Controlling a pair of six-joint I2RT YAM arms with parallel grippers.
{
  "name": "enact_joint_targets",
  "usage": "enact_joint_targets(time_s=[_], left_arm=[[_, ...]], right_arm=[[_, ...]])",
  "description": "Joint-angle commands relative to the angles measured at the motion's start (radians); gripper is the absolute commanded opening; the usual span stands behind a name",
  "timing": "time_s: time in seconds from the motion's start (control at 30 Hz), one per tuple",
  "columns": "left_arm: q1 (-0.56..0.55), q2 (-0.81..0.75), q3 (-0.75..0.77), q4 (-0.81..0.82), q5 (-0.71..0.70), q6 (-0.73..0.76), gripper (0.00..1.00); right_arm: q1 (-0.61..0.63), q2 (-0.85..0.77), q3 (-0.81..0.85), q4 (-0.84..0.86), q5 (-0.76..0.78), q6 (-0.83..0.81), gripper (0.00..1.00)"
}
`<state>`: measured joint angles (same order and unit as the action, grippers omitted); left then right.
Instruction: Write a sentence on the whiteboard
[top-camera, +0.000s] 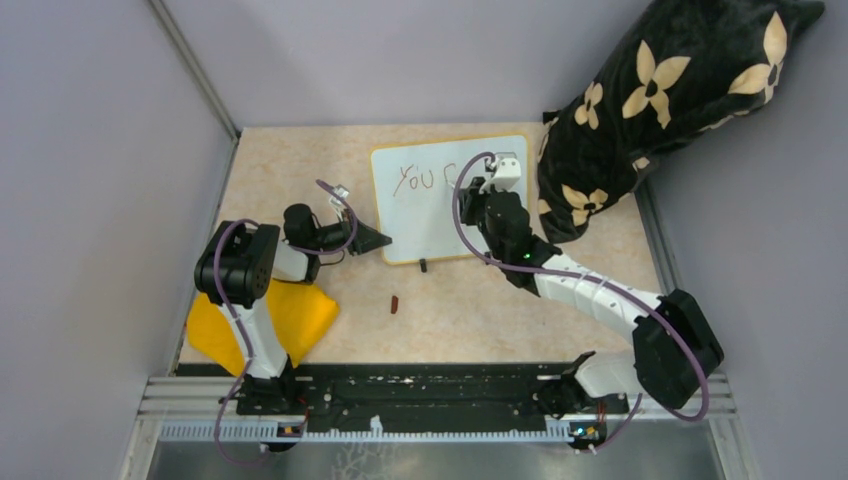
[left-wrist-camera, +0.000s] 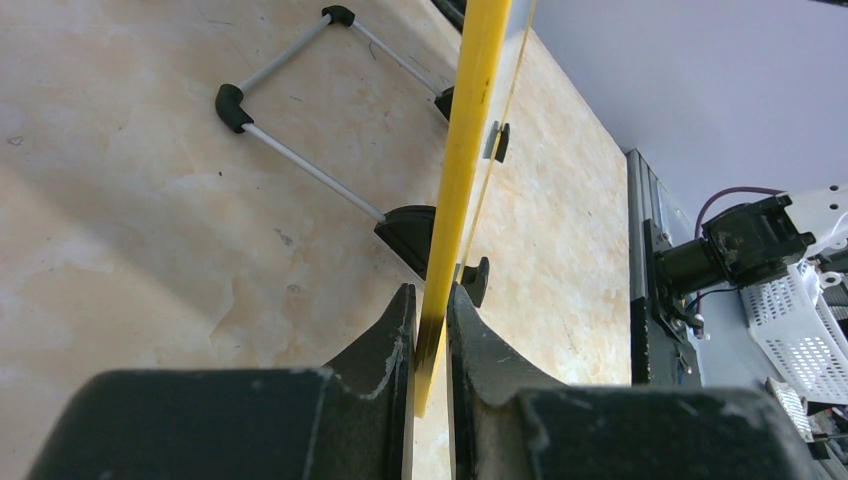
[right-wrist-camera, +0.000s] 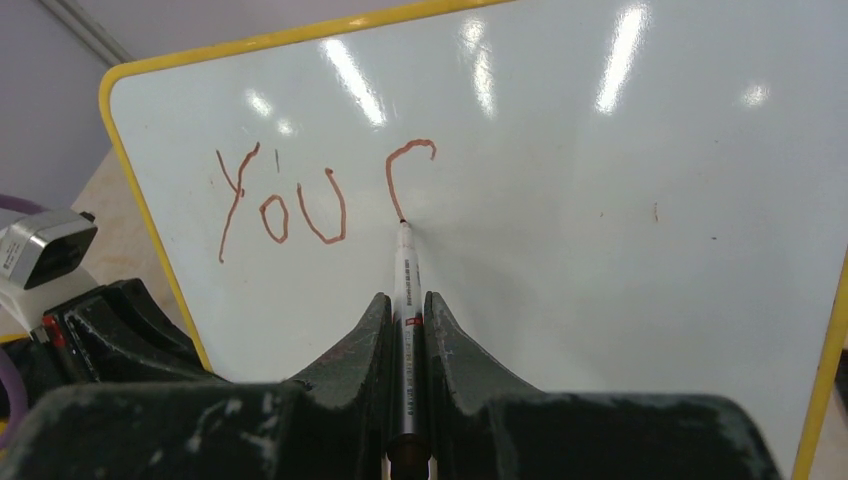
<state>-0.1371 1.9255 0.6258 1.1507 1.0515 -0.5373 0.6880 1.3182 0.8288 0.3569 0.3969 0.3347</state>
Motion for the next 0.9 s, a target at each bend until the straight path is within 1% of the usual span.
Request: enact_joint_targets(time_s=[0.0, 0.3, 0.43, 0.6, 0.87], left_arm=[[0.001, -0.011, -0.008, -0.028, -0.012, 0.021, 0.00], [-0.005, -0.016, -0.006, -0.043, -0.013, 0.034, 0.00], [-0.006, -0.017, -0.006, -0.046, -0.015, 0.037, 0.00], [-0.007, -0.016, -0.006, -0.048, -0.016, 0.037, 0.00], [-0.007, -0.018, -0.007, -0.049, -0.016, 0.040, 0.00]], right_arm=[[-0.012, -0.049, -0.037, -0.020, 0.018, -0.004, 0.00], [-0.025, -0.081, -0.037, -0.052, 0.108, -0.003, 0.00], [-0.031, -0.103, -0.037, -0.049, 0.112, 0.001, 0.00], [-0.034, -0.154, -0.079, 0.004, 0.119, -0.009, 0.00], [-0.050, -0.146, -0.057, 0.014, 0.106, -0.003, 0.00]])
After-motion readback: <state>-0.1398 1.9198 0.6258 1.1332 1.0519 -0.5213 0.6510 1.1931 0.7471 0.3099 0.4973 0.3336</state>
